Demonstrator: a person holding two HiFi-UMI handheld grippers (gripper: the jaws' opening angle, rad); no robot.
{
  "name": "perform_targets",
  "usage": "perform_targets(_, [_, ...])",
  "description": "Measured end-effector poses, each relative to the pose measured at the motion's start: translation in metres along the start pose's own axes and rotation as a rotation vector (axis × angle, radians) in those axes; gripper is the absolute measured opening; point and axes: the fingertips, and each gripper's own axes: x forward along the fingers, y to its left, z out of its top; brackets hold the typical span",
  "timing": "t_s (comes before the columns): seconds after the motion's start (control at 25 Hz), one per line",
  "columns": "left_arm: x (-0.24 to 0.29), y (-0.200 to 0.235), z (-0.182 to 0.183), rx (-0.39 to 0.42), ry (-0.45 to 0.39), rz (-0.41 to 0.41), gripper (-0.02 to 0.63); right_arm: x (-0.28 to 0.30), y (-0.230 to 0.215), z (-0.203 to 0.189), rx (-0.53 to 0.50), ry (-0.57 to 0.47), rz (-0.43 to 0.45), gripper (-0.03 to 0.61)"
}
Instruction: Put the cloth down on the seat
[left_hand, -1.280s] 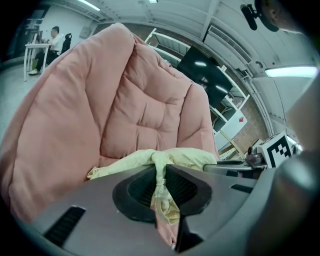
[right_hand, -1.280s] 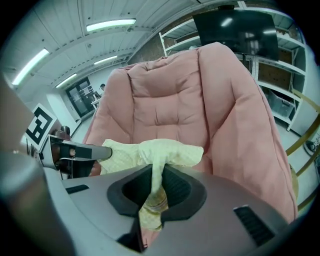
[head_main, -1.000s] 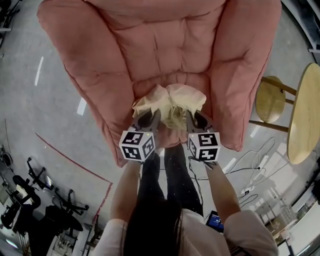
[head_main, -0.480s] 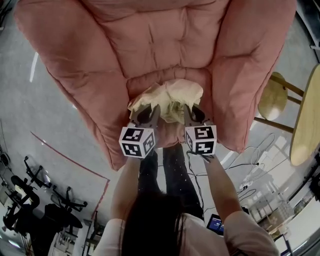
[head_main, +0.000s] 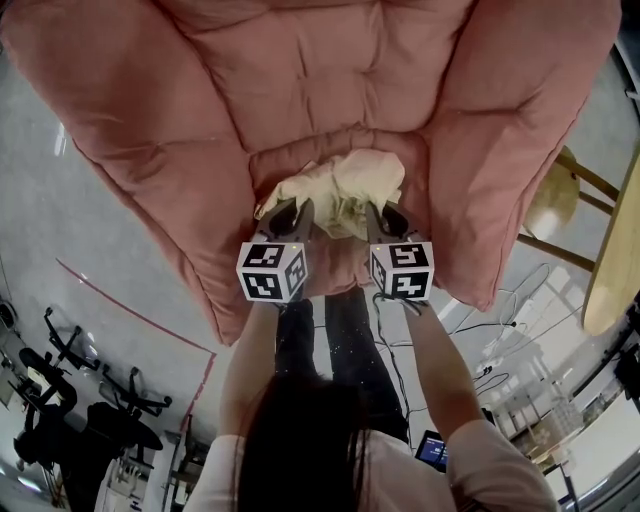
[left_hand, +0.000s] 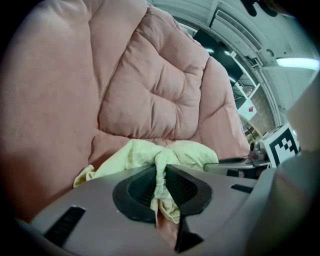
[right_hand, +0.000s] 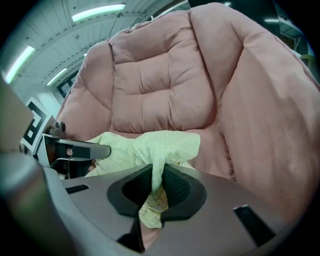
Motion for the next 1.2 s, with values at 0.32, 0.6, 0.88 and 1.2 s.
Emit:
perform_targets(0.32, [0.009,0.001,-0.011,-0.003,0.044,0.049,0.072,0.012,-0.005,-0.01,0.073,0.03,0.022,0.067])
perform_targets(0.6, [0.013,0.014,-0.011,-0.032,0.07,0.066,0.072,0.029,0.011,-0.01,0.138,0.061,0.084,0.193])
perform_targets(0.88, [-0.019,-0.029,0.004,0.035,0.114,-0.003,0.245,-0.006,0.026,0.009,0.131,0.061,0.096,0.301])
perform_targets(1.2, [-0.063,-0.039,0.024,-0.017,0.041,0.05,0.253,-0.045,0.025,0.022,0.163,0.043,0.032,0.334])
